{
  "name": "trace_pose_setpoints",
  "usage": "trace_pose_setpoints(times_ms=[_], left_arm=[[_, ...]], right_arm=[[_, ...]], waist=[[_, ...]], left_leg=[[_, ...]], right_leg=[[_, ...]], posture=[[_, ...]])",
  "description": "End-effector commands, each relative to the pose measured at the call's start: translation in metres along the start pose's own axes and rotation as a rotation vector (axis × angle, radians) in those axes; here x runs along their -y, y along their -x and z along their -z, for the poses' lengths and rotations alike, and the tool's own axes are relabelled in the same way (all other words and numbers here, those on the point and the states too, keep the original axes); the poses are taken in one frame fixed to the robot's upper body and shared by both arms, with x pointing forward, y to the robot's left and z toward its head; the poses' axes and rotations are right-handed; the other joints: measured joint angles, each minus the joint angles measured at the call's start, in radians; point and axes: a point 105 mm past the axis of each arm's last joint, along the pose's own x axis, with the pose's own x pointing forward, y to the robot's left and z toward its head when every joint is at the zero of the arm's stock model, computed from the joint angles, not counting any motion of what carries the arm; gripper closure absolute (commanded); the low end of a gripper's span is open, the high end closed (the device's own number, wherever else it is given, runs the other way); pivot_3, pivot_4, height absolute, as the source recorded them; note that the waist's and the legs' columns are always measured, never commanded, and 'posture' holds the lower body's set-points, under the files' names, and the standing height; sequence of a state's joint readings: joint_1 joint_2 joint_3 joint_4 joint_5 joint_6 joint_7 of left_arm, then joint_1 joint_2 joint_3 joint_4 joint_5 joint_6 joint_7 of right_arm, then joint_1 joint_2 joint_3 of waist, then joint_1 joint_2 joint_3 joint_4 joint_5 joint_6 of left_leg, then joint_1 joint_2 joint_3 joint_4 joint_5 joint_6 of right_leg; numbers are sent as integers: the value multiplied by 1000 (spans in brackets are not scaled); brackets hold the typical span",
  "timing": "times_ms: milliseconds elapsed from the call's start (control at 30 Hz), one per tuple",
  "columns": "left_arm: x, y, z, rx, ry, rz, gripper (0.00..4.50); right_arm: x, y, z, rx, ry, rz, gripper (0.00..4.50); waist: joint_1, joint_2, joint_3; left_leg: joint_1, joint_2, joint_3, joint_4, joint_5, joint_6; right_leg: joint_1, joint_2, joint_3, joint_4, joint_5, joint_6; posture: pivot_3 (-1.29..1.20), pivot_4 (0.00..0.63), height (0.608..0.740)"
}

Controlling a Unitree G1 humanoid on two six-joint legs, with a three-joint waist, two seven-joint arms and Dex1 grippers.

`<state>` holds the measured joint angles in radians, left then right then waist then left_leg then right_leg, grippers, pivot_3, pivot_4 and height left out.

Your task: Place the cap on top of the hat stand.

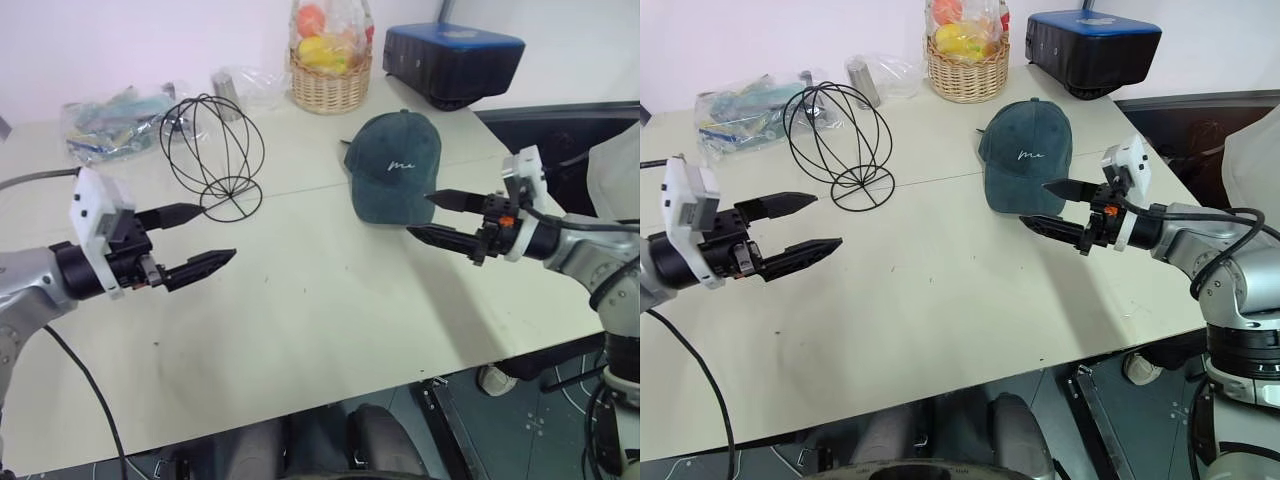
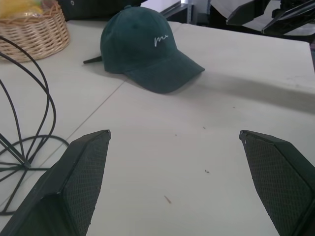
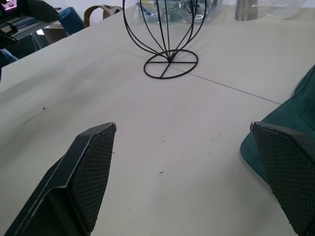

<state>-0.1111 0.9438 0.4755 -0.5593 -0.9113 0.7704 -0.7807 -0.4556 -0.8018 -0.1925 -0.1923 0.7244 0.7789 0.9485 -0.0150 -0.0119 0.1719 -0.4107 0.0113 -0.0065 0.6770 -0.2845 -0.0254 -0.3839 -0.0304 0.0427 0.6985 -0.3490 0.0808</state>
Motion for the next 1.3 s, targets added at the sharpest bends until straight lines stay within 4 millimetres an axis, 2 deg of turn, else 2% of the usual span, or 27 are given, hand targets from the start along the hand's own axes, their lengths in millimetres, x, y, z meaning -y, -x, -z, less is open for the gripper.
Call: trace_pose_setpoints(times_ms=[33,1033,1133,1300], left_arm=[[-6,4,-17,65,-60,-51,68],[1,-3,-19,84,-53,-41,68],[0,-3,-17,81,-46,-40,68],[0,-5,-16,97,-22,-46,68]], right_arm=[[-1,-2,-12,37,48,-6,0],[-5,-3,-10,21,58,-10,0],[-5,-4,-6,-4,85,-4,0],[4,-8,9,-91,240,72,0]], waist=[[0,0,0],[0,0,0],[0,0,0],[0,0,0]], left_leg=[[0,0,0,0,0,0],[0,0,0,0,0,0],[0,0,0,0,0,0],[0,0,0,0,0,0]], right_leg=[[0,0,0,0,0,0],[0,0,0,0,0,0],[0,0,0,0,0,0],[0,0,0,-1,0,0]], posture=[[0,150,740],[0,150,740],[0,150,740],[0,150,740]])
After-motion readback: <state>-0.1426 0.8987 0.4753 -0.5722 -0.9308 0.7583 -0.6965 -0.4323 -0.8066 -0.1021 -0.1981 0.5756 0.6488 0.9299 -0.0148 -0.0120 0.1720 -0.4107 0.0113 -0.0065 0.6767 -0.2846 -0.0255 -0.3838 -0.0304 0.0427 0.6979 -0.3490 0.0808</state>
